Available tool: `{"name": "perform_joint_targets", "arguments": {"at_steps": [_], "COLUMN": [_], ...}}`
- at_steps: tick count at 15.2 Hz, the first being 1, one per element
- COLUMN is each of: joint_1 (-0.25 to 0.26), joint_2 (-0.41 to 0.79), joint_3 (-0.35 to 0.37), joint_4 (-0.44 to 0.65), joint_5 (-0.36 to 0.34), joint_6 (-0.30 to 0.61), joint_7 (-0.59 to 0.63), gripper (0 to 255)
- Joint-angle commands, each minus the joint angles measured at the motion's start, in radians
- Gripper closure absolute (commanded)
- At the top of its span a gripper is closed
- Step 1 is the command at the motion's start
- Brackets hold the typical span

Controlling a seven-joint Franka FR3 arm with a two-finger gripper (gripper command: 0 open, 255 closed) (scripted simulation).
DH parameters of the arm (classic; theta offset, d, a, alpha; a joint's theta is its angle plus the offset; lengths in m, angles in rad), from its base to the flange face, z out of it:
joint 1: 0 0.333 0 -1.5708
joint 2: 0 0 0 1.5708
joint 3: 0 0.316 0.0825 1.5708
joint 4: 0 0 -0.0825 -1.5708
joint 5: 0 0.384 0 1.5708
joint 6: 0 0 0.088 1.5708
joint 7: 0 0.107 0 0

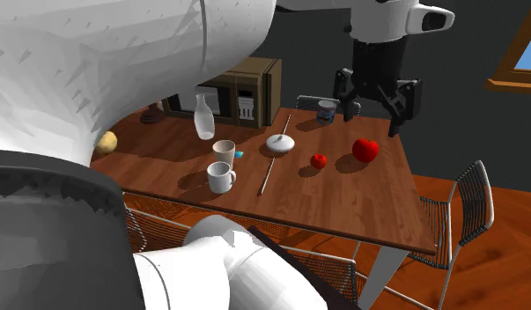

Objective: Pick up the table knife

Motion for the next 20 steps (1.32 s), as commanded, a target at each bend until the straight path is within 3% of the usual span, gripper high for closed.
{"name": "perform_joint_targets", "arguments": {"at_steps": [1,11,20], "joint_1": [0.000,0.064,0.110], "joint_2": [0.000,0.234,0.506], "joint_3": [0.000,0.090,0.176], "joint_4": [0.000,-0.056,-0.019], "joint_5": [0.000,0.047,0.052], "joint_6": [0.000,0.239,0.430], "joint_7": [0.000,0.041,0.083], "gripper": [0,0,0]}}
